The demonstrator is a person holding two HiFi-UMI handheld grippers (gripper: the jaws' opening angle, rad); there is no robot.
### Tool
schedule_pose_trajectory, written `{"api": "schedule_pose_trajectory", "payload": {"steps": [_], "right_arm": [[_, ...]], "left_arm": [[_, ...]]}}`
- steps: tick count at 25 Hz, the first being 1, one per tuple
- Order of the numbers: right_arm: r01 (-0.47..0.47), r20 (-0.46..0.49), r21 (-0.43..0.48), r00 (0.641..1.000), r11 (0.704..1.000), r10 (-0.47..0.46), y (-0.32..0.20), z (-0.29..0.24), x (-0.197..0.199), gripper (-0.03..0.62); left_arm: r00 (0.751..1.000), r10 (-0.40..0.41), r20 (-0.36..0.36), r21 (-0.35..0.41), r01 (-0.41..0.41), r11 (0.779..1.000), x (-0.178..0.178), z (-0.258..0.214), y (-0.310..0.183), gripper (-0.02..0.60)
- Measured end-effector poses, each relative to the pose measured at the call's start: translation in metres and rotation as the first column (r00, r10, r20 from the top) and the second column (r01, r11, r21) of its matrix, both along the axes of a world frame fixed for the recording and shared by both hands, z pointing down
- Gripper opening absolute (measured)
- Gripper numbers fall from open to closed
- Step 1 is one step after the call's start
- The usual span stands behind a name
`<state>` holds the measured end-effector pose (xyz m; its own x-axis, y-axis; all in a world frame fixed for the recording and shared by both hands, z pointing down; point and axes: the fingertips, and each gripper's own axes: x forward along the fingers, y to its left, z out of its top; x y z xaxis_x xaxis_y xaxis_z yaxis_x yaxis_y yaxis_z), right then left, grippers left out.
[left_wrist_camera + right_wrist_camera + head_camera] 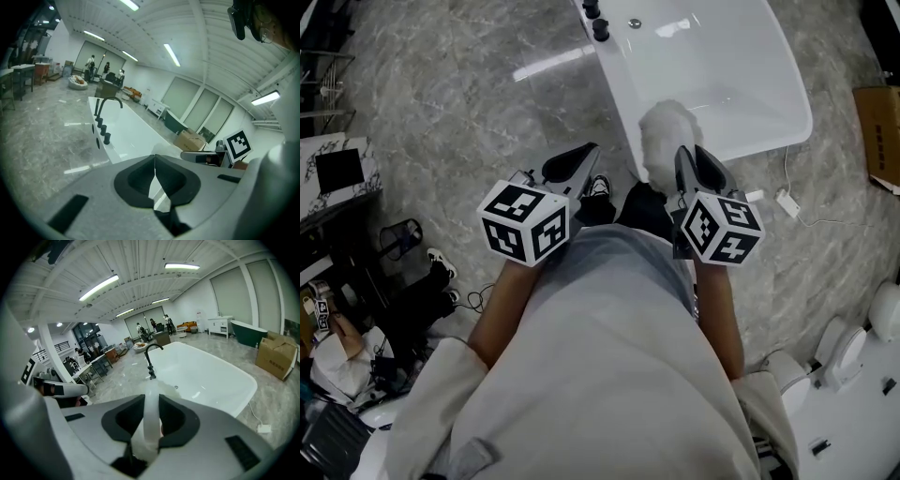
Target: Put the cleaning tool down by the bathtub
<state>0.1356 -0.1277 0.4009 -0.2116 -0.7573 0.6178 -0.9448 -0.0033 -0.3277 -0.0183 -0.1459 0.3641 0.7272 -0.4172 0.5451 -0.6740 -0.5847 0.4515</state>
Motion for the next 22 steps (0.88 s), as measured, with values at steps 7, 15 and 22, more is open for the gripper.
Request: {"api": "schedule_pose_trajectory", "payload": {"steps": [7, 15, 22], "right_arm": [[0.028, -0.005, -0.023, 1.0, 0.999, -0.028, -0.006, 0.013, -0.005, 0.087], [0.05, 0.019, -0.052, 0.999, 0.997, -0.049, -0.019, 0.029, -0.013, 0.087], [0.065, 0.021, -0.089, 0.998, 0.994, -0.064, -0.018, 0.049, -0.015, 0.087]], "left_arm": [[1.0, -0.024, 0.01, -0.022, 0.024, 0.999, -0.009, 0.007, 0.002, 0.009], [0.999, -0.043, 0.018, -0.038, 0.043, 0.998, -0.016, 0.013, -0.001, 0.009], [0.998, -0.062, 0.024, -0.048, 0.063, 0.997, -0.02, 0.016, 0.001, 0.009]]}}
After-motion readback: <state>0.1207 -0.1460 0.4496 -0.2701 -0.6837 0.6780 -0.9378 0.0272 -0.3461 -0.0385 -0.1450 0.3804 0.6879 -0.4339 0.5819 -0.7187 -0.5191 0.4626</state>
